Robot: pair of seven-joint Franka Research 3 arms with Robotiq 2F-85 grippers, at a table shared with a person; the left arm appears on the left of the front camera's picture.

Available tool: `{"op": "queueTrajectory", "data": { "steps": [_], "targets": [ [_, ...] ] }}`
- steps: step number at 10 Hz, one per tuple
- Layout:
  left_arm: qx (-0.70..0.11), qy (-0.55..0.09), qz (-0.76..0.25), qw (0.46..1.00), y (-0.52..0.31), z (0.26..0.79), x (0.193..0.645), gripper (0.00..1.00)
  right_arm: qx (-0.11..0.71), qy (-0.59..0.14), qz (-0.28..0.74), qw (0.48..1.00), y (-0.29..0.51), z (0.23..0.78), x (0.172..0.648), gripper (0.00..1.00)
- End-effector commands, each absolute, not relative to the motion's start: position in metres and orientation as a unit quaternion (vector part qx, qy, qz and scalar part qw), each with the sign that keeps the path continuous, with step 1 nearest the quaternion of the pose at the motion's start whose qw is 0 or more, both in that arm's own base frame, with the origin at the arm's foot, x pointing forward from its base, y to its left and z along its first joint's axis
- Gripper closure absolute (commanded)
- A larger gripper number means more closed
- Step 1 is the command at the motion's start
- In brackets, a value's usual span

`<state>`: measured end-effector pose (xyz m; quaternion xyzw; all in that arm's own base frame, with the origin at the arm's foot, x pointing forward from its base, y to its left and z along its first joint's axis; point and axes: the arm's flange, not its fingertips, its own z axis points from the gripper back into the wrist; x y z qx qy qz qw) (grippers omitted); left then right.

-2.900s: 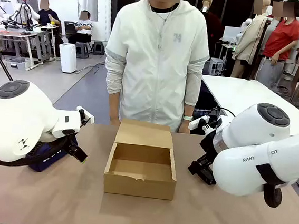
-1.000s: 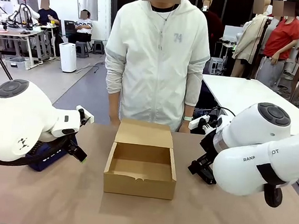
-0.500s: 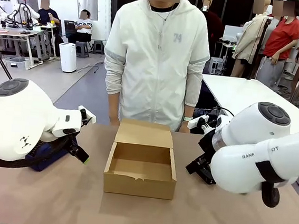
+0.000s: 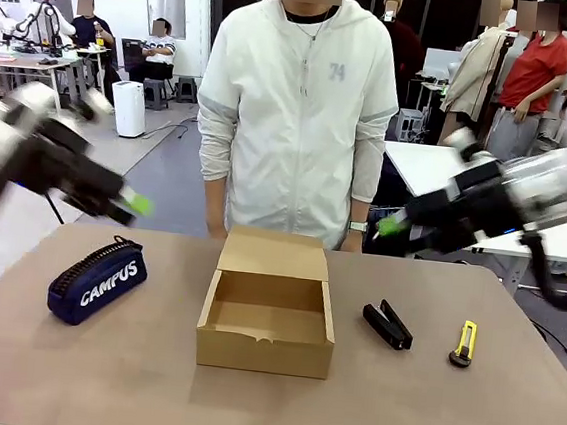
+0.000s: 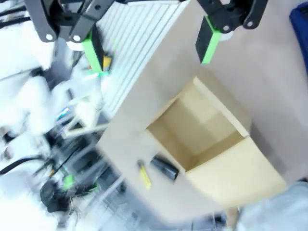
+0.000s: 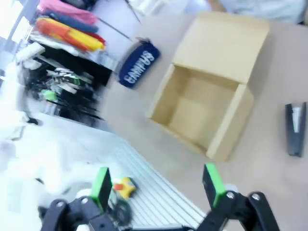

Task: Pack the items into the box.
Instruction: Pick up the item indicated by the person and place it inside the Mailer Box.

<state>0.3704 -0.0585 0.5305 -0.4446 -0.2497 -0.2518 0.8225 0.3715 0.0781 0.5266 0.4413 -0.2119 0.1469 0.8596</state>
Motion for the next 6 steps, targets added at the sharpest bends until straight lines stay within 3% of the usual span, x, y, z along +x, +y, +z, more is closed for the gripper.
{"op": "queueTrajectory", "data": {
  "steps": [1,3,6],
  "targets": [
    [-0.509,-0.268,-0.119,0.810,0.030,0.529,0.390,0.00,0.498,-0.241,0.043,0.832,-0.001,0.527,0.370,0.00],
    [-0.552,-0.314,0.010,0.772,0.139,0.510,0.371,0.00,0.518,-0.290,-0.057,0.803,-0.079,0.519,0.341,0.00],
    [-0.576,-0.368,0.149,0.714,0.223,0.458,0.322,0.00,0.533,-0.321,-0.164,0.765,-0.145,0.478,0.308,0.00]
  ]
}}
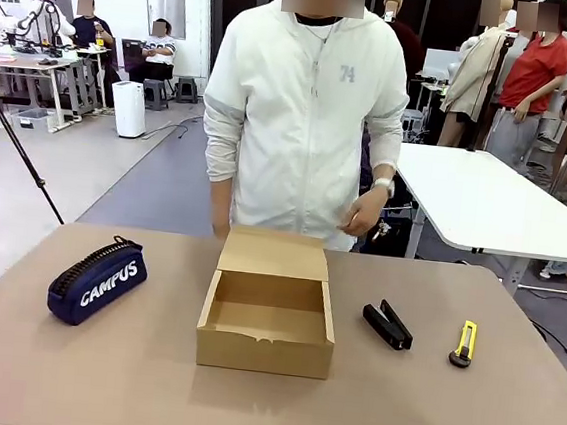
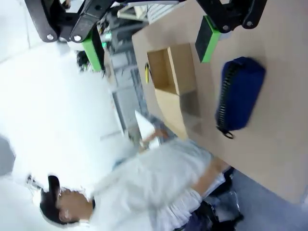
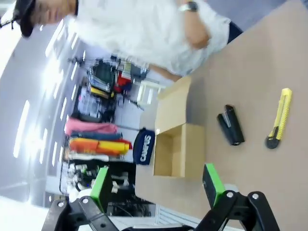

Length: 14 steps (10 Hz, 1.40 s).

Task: Pack the items into the box.
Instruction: Pick up the item indicated by the person and place it inside the Mailer Box.

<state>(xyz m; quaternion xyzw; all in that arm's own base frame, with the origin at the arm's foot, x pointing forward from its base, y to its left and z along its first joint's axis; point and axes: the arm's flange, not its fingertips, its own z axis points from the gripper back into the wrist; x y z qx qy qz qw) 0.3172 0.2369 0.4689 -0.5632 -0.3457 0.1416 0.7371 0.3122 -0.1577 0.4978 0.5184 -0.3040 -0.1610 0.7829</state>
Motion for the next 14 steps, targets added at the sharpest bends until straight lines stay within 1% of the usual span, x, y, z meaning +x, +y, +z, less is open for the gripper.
{"op": "queueTrajectory", "data": {
  "steps": [1,2,3,14],
  "targets": [
    [-0.573,-0.373,0.168,0.710,0.234,0.450,0.317,0.00,0.534,-0.330,-0.187,0.756,-0.149,0.466,0.299,0.00],
    [-0.542,-0.375,0.167,0.734,0.228,0.446,0.321,0.00,0.518,-0.304,-0.161,0.783,-0.158,0.498,0.312,0.00],
    [-0.568,-0.359,0.175,0.720,0.251,0.450,0.306,0.00,0.518,-0.304,-0.161,0.783,-0.158,0.498,0.312,0.00],
    [-0.568,-0.359,0.175,0.720,0.251,0.450,0.306,0.00,0.518,-0.304,-0.161,0.783,-0.158,0.498,0.312,0.00]
  ]
}}
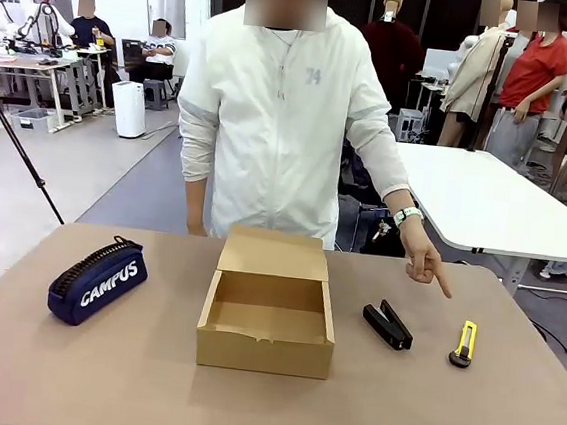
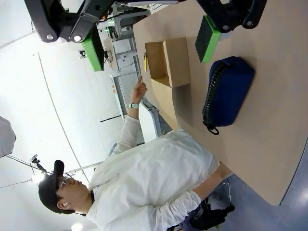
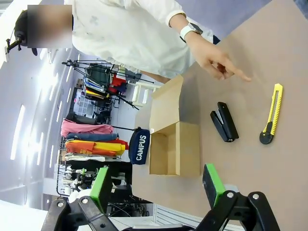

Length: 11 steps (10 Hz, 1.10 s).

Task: Pack the items into the box.
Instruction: Pick up the item indicated by the person and place it inside the Mailer Box.

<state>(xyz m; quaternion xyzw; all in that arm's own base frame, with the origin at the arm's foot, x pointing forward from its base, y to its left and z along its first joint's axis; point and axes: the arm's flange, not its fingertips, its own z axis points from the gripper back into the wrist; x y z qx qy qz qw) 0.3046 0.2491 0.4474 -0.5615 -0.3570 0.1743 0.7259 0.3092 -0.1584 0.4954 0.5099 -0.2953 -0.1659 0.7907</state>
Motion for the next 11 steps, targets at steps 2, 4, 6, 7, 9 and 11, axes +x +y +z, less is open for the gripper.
{"op": "queueTrajectory", "data": {
  "steps": [2,4,6,7,9,11],
  "targets": [
    [-0.568,-0.359,0.175,0.720,0.251,0.450,0.306,0.00,0.510,-0.295,-0.166,0.791,-0.158,0.495,0.309,0.00],
    [-0.568,-0.359,0.175,0.720,0.251,0.450,0.306,0.00,0.368,-0.237,-0.146,0.887,-0.125,0.502,0.352,0.00],
    [-0.568,-0.359,0.175,0.720,0.251,0.450,0.306,0.00,0.154,-0.185,-0.118,0.963,-0.089,0.486,0.384,0.00],
    [-0.568,-0.359,0.175,0.720,0.251,0.450,0.306,0.00,0.058,-0.175,-0.083,0.979,-0.071,0.475,0.399,0.00],
    [-0.568,-0.359,0.175,0.720,0.251,0.450,0.306,0.00,-0.009,-0.142,-0.004,0.990,-0.041,0.452,0.420,0.00],
    [-0.568,-0.359,0.175,0.720,0.251,0.450,0.306,0.00,-0.007,-0.108,0.056,0.993,-0.020,0.422,0.436,0.00]
  ]
}}
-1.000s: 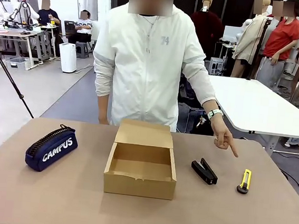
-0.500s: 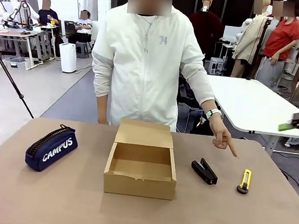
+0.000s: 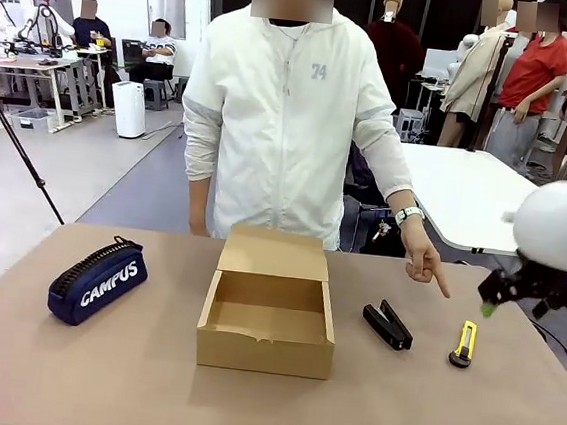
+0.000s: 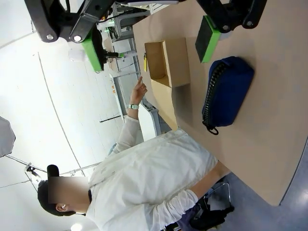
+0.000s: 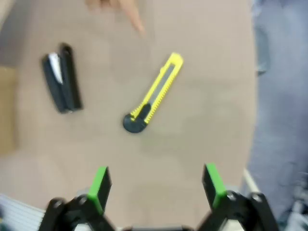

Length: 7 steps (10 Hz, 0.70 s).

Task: Pack the items into the box.
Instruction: Pick up the item indicated by the person and place it inside the Mailer Box.

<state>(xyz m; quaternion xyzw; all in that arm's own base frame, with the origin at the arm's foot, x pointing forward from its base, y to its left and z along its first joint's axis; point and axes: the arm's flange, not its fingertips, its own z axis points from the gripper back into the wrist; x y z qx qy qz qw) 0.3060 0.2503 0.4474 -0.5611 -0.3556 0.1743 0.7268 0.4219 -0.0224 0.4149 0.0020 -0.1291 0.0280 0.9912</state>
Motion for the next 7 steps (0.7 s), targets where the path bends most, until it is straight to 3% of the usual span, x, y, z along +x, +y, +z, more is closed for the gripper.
{"op": "queueTrajectory", "data": {
  "steps": [1,3,5,7],
  "targets": [
    [-0.568,-0.359,0.175,0.720,0.251,0.450,0.306,0.00,0.037,-0.165,-0.012,0.986,-0.030,0.434,0.417,0.00],
    [-0.568,-0.359,0.175,0.720,0.251,0.450,0.306,0.00,0.037,-0.165,-0.012,0.986,-0.030,0.434,0.417,0.00],
    [-0.568,-0.359,0.175,0.720,0.251,0.450,0.306,0.00,-0.012,-0.096,0.013,0.995,-0.019,0.405,0.440,0.00],
    [-0.568,-0.359,0.175,0.720,0.251,0.450,0.306,0.00,0.023,-0.077,-0.001,0.997,-0.024,0.385,0.471,0.00]
  ]
}}
